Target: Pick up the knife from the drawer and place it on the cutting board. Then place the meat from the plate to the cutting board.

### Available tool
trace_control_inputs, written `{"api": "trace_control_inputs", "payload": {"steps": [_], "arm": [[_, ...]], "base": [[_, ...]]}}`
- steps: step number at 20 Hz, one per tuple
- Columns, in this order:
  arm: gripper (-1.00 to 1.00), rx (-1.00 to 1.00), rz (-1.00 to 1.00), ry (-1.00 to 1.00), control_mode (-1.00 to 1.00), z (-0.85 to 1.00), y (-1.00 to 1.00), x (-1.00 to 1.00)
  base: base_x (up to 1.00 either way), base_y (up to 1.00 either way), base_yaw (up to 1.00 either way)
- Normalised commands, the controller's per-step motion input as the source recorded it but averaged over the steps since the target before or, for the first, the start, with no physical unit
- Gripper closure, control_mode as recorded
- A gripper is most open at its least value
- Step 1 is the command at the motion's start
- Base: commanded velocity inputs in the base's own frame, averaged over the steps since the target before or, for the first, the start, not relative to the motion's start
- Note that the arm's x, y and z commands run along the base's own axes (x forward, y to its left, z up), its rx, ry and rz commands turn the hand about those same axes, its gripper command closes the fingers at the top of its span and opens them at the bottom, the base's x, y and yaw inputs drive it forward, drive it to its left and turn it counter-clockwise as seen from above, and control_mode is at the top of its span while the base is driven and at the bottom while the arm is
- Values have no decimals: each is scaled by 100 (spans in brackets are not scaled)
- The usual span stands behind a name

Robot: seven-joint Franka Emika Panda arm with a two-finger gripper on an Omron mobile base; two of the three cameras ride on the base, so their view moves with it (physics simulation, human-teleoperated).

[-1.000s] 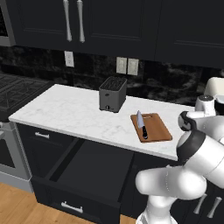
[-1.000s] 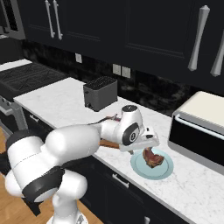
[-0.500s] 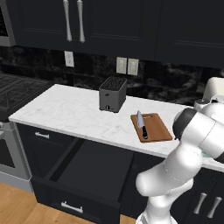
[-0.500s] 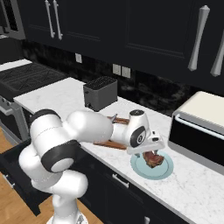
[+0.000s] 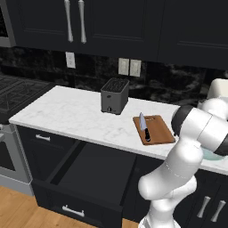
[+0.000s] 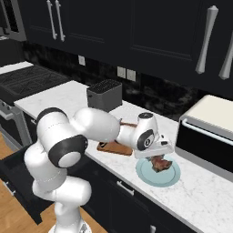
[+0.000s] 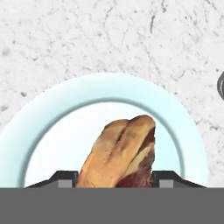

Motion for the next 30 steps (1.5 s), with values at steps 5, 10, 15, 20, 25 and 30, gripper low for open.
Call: {"api": "trace_control_inputs", "payload": {"steps": [5,10,15,20,25,30], "arm": [[100,0,0,-7,-100,51,47,-6],[100,-5,24,-16,-100,99,93,45],[100,1,43,-2,-100,15,92,76],[100,5,34,0,-100,-12,46,52],[100,0,19,-4,-100,-5,65,5],[100,-5,3,0,-100,-42,61,7]], "base": [[0,0,0],[0,0,0],[0,0,0],[0,0,0],[0,0,0],[0,0,0]]}}
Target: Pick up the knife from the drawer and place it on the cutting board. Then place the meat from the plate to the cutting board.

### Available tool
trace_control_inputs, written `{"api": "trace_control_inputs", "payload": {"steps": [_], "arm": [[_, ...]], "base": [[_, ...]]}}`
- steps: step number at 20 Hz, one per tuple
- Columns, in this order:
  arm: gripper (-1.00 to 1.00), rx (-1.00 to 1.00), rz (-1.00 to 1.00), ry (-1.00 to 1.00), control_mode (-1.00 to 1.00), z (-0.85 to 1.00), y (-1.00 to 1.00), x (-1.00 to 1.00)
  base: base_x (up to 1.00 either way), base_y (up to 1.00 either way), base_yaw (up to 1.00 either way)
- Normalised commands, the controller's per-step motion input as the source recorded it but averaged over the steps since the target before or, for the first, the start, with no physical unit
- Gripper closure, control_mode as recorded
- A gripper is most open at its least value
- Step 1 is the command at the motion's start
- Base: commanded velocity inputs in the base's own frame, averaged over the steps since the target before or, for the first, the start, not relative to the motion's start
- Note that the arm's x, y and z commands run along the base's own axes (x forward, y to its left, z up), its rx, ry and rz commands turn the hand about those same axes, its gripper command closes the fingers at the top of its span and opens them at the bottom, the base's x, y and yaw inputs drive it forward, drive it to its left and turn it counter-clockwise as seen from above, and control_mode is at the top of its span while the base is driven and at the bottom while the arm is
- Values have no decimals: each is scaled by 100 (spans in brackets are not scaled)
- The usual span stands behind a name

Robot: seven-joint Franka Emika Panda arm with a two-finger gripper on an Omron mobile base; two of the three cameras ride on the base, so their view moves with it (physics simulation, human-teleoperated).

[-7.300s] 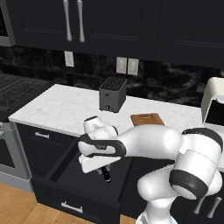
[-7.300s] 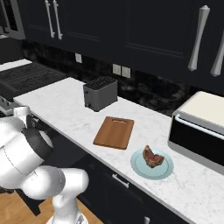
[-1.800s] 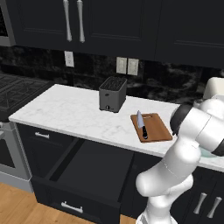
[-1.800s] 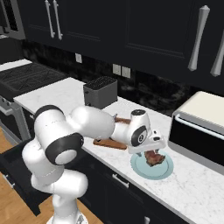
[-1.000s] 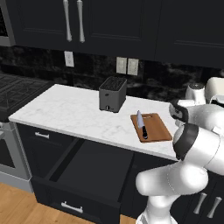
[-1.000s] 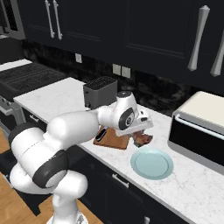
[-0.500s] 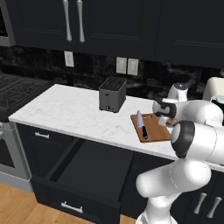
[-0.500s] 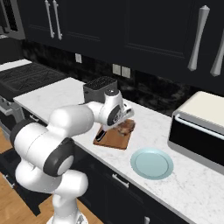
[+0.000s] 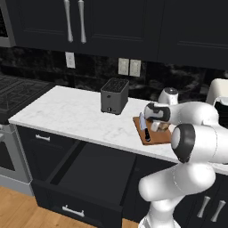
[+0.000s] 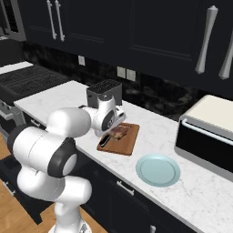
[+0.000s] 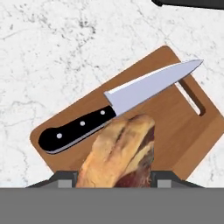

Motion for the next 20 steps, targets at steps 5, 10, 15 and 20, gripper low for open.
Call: {"api": "trace_control_inputs", "payload": {"steps": [5,10,15,20], "arm": [[-100,-2,0,0,-100,-18,2,2],[-100,0,0,-1,-100,2,-1,0],[-100,0,0,-1,-100,52,0,0],[-100,0,2,-3,-100,95,24,-46]], "base": [[0,0,0],[0,0,0],[0,0,0],[0,0,0]]}}
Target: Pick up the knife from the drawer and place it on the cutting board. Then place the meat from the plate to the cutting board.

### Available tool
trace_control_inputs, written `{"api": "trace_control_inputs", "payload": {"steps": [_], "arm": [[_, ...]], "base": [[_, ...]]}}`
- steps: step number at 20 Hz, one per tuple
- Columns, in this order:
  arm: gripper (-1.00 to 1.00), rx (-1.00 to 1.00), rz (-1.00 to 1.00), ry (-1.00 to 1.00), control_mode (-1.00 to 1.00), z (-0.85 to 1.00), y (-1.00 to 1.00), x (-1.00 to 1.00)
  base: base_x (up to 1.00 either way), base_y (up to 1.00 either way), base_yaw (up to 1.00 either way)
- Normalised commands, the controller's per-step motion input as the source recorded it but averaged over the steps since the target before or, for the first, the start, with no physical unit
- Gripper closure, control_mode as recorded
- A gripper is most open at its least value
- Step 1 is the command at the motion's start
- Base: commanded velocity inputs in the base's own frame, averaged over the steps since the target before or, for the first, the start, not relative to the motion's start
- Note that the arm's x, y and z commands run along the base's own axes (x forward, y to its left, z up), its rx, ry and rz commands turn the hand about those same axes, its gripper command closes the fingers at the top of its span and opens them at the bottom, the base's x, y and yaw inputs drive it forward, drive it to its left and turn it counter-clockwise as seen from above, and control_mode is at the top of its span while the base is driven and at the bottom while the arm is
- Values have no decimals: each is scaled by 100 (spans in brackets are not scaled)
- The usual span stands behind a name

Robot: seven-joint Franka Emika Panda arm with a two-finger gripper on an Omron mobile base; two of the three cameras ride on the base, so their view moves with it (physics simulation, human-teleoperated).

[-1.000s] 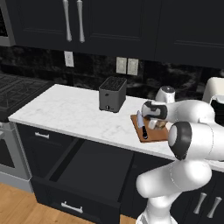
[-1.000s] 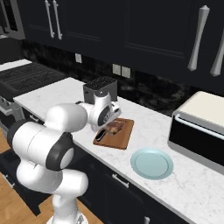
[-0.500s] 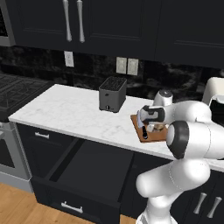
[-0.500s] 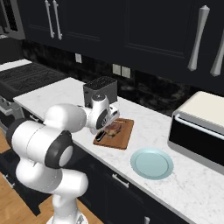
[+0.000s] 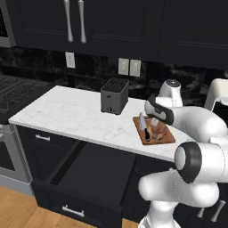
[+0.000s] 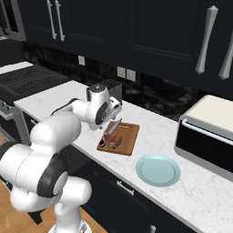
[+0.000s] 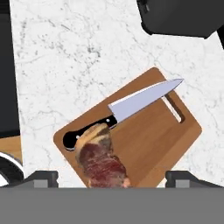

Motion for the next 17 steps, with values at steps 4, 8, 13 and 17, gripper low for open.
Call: {"api": "trace_control_inputs", "payload": {"steps": [4,8,13,17], "arm": [[-100,-1,12,0,-100,57,100,-100],[-100,-8,13,4,-100,20,100,-79],[-100,-8,20,14,-100,0,100,-36],[-100,0,16,18,-100,-1,85,-7]], "base": [[0,0,0],[0,0,0],[0,0,0],[0,0,0]]}}
